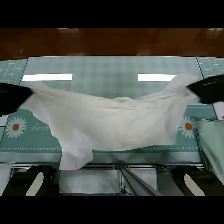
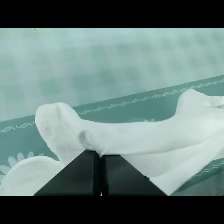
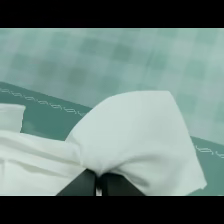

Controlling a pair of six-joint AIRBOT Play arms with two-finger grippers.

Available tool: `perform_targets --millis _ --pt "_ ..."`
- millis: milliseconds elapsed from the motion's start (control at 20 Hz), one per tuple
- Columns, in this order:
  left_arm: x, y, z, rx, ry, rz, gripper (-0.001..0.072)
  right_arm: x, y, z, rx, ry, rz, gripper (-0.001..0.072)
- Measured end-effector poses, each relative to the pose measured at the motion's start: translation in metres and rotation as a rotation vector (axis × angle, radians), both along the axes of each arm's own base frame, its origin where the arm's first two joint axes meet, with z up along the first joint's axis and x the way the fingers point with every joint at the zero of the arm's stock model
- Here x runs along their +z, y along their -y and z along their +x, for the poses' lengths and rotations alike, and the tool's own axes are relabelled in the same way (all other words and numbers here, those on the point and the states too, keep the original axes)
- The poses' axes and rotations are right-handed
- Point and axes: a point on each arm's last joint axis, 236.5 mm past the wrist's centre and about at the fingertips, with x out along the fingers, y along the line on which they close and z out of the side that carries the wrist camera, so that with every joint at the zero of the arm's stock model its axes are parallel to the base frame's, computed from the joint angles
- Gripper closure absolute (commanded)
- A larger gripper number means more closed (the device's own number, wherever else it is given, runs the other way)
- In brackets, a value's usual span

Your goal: Fold the shirts.

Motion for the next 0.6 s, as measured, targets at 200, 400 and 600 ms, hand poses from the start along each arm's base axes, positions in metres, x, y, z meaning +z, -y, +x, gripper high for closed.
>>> perform_targets --millis 200,400,600 --pt "-0.072 -0.018 0.073 0.119 -0.050 -0.018 0.0693 -0.090 0.000 0.069 -0.065 -0.116 0.015 0.0680" --pt "-0.124 -0.032 0.133 0.197 -0.107 -0.023 0.0612 -0.140 -0.007 0.140 -0.118 -0.184 0.063 0.0292" --pt "-0.170 -0.041 0.148 0.230 -0.253 -0.051 0.0204 -0.159 -0.009 0.174 -0.155 -0.251 0.108 0.0304"
